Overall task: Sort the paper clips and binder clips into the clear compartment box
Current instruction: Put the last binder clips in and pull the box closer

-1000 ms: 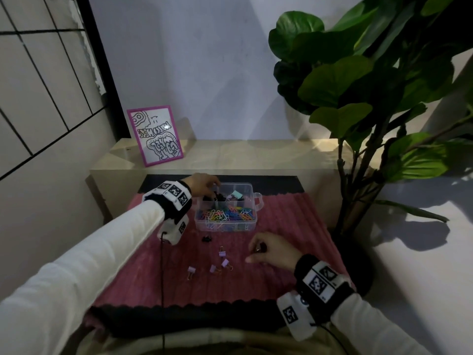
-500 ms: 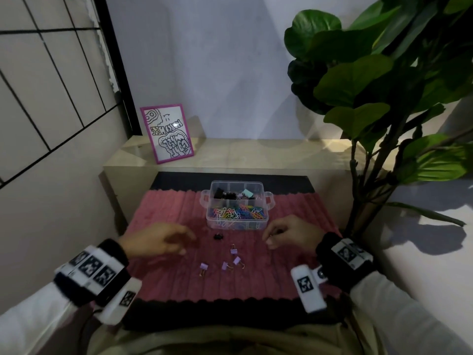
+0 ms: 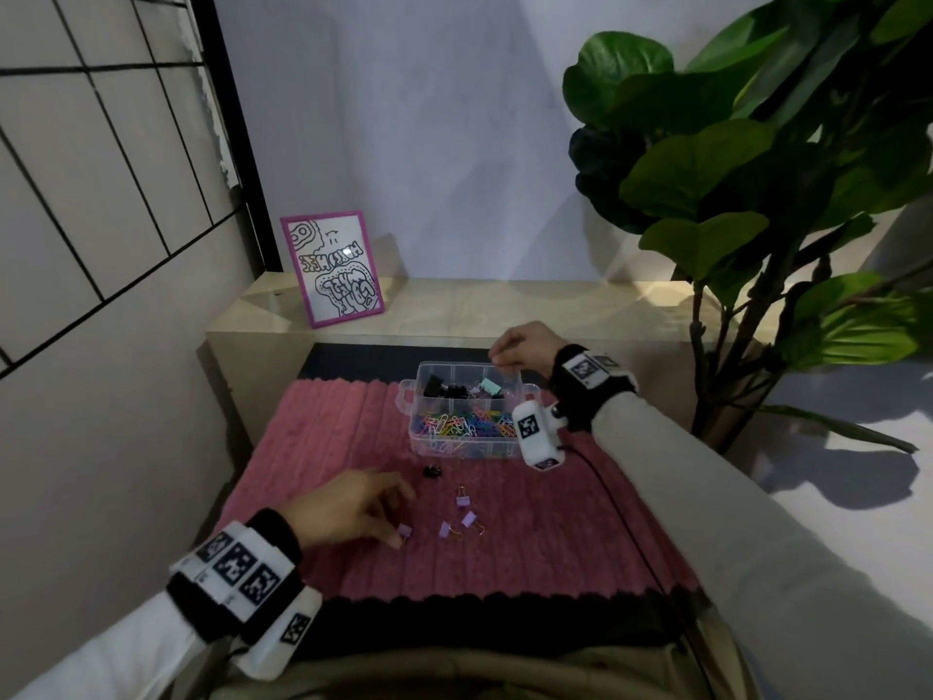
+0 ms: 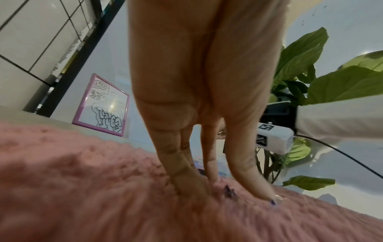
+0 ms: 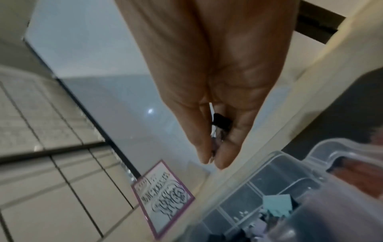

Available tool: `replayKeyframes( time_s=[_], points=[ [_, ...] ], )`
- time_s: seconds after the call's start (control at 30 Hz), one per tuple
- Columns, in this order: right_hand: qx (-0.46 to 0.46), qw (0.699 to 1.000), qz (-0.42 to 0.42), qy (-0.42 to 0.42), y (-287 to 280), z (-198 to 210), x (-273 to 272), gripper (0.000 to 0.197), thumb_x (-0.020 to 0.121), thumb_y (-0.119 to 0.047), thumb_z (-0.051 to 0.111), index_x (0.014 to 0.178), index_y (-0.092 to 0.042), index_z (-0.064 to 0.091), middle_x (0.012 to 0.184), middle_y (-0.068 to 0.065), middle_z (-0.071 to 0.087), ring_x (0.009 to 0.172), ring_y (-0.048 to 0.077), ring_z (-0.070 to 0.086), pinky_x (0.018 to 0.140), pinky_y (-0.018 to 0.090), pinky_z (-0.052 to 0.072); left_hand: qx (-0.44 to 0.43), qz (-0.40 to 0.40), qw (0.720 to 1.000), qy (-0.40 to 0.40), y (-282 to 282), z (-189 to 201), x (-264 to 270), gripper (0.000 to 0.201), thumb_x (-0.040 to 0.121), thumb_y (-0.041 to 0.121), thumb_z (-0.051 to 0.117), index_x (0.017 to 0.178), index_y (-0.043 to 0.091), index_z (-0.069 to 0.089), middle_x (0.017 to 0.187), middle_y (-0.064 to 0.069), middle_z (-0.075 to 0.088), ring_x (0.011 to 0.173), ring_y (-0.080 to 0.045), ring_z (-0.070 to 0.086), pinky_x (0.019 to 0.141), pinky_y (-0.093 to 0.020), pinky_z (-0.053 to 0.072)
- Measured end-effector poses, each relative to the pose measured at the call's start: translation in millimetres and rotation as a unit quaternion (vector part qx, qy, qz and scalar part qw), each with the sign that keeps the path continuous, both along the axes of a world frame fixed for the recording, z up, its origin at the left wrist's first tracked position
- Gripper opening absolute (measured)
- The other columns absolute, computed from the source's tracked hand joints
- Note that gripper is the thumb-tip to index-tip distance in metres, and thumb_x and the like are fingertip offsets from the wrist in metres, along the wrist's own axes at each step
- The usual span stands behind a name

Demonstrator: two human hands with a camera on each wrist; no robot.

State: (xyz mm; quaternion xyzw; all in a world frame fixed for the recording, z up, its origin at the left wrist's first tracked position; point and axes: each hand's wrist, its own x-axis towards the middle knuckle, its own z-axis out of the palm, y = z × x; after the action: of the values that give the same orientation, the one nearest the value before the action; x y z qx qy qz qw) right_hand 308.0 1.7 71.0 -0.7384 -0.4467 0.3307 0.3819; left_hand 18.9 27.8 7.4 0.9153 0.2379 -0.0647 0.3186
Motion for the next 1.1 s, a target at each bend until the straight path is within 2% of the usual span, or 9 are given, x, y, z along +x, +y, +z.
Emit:
replayKeyframes(
  time_s=[0.13, 0.27, 0.37, 0.5, 0.63, 0.8, 0.9, 1.0, 1.1],
  points=[
    [-0.067, 0.989, 0.011, -0.13, 16.2, -8.2, -10.8, 0.019, 0.081, 0.0, 0.063, 0.099, -0.002, 0.066, 0.1, 0.009, 0.067, 0.085, 0.018, 0.06, 0.078, 0.026, 0.052, 0.048, -0.02, 0.999, 0.002, -7.3, -5.9, 3.4, 0.05, 0.067, 0.031, 0.078, 0.109, 0.02, 0.055, 0.109, -0.003, 0.052, 0.081, -0.007, 0.053, 0.063, 0.0, 0.035],
    [-0.086, 0.96, 0.057, -0.26, 8.0, -9.9, -23.2, 0.026, 0.084, -0.002, 0.059, 0.11, -0.006, 0.061, 0.123, 0.012, 0.059, 0.109, 0.025, 0.057, 0.086, 0.026, 0.044, 0.071, -0.032, 0.997, -0.021, -9.4, -7.1, 6.0, 0.03, 0.073, 0.025, 0.074, 0.098, 0.017, 0.06, 0.096, 0.004, 0.05, 0.072, 0.007, 0.046, 0.062, 0.0, 0.033],
    [-0.034, 0.943, 0.083, -0.32, -14.2, -8.3, -34.2, 0.021, 0.086, -0.003, 0.058, 0.106, -0.005, 0.061, 0.121, 0.013, 0.057, 0.11, 0.025, 0.056, 0.093, 0.03, 0.045, 0.066, -0.029, 0.997, -0.019, -7.4, -6.9, 4.4, 0.026, 0.074, 0.022, 0.071, 0.096, 0.018, 0.059, 0.088, 0.015, 0.047, 0.067, 0.01, 0.047, 0.061, 0.0, 0.034],
    [0.033, 0.932, 0.182, -0.31, -58.7, -10.9, -58.6, 0.013, 0.087, -0.008, 0.056, 0.098, -0.007, 0.062, 0.107, 0.01, 0.061, 0.092, 0.017, 0.058, 0.086, 0.031, 0.049, 0.01, 0.006, 0.998, -0.054, -2.5, -3.7, 0.8, 0.022, 0.077, 0.008, 0.064, 0.088, 0.022, 0.053, 0.08, 0.013, 0.056, 0.061, 0.008, 0.056, 0.059, -0.006, 0.042],
    [-0.062, 0.891, 0.33, -0.305, -85.2, -23.9, -86.1, 0.033, 0.084, -0.018, 0.064, 0.114, -0.006, 0.056, 0.114, 0.011, 0.056, 0.098, 0.019, 0.053, 0.081, 0.027, 0.041, -0.09, 0.092, 0.989, -0.075, 0.3, -5.5, -7.9, 0.019, 0.084, -0.002, 0.052, 0.089, 0.016, 0.051, 0.079, -0.003, 0.062, 0.065, -0.01, 0.062, 0.061, -0.025, 0.055],
    [-0.115, 0.843, 0.372, -0.37, -84.4, -53.2, -97.7, 0.053, 0.078, -0.025, 0.07, 0.121, -0.005, 0.045, 0.116, 0.015, 0.043, 0.103, 0.029, 0.047, 0.072, 0.026, 0.031, -0.155, 0.109, 0.981, -0.051, -8.4, -10.5, -15.1, 0.022, 0.088, -0.005, 0.045, 0.089, 0.016, 0.051, 0.081, -0.005, 0.055, 0.062, -0.007, 0.059, 0.058, -0.022, 0.053],
    [-0.095, 0.875, 0.358, -0.313, -80.7, -59.3, -98.1, 0.033, 0.079, -0.016, 0.069, 0.104, -0.001, 0.053, 0.097, 0.005, 0.04, 0.086, 0.019, 0.043, 0.069, 0.026, 0.031, -0.167, 0.118, 0.978, -0.045, -10.5, -6.5, -13.8, 0.004, 0.087, 0.013, 0.059, 0.088, 0.015, 0.055, 0.077, -0.005, 0.056, 0.064, -0.013, 0.056, 0.059, -0.024, 0.052],
    [-0.096, 0.894, 0.352, -0.26, -82.5, -61.6, -90.2, 0.017, 0.08, -0.01, 0.067, 0.092, -0.002, 0.061, 0.078, -0.007, 0.046, 0.067, 0.003, 0.045, 0.059, 0.008, 0.035, -0.183, 0.109, 0.976, -0.048, -12.7, -1.1, -9.8, 0.015, 0.082, 0.025, 0.066, 0.086, 0.015, 0.057, 0.072, -0.001, 0.057, 0.064, -0.011, 0.057, 0.058, -0.024, 0.052],
    [-0.118, 0.941, 0.312, -0.061, -91.6, -61.7, -72.8, 0.009, 0.081, -0.002, 0.065, 0.08, -0.01, 0.06, 0.064, -0.012, 0.061, 0.054, -0.001, 0.059, 0.058, 0.012, 0.049, -0.18, 0.086, 0.978, -0.055, -16.8, 1.5, -3.4, 0.013, 0.082, 0.022, 0.066, 0.087, 0.016, 0.057, 0.074, -0.003, 0.057, 0.065, -0.014, 0.057, 0.06, -0.026, 0.052]
  ],
)
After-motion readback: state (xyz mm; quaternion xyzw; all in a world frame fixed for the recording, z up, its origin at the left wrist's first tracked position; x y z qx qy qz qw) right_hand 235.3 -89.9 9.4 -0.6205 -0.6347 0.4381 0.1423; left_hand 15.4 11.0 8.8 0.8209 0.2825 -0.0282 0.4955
